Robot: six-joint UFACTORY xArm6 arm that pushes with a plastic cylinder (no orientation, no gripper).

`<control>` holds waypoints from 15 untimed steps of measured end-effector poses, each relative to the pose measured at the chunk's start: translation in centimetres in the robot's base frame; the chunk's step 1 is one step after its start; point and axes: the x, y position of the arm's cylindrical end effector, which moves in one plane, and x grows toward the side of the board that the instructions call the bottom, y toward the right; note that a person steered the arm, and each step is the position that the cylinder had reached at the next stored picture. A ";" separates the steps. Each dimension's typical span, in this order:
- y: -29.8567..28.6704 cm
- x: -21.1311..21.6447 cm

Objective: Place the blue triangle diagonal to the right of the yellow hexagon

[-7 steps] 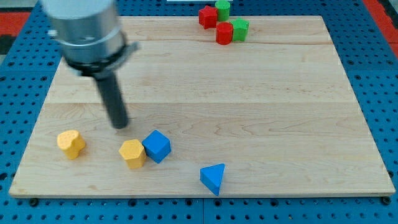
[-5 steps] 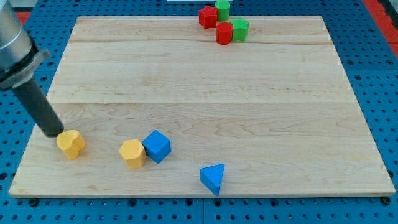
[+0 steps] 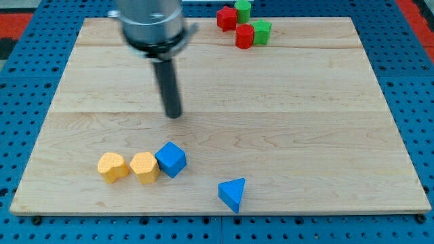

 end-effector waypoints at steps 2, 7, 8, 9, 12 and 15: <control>14.8 5.2; 20.0 17.3; 18.1 14.8; 13.2 17.3; 11.1 17.3; 0.8 16.8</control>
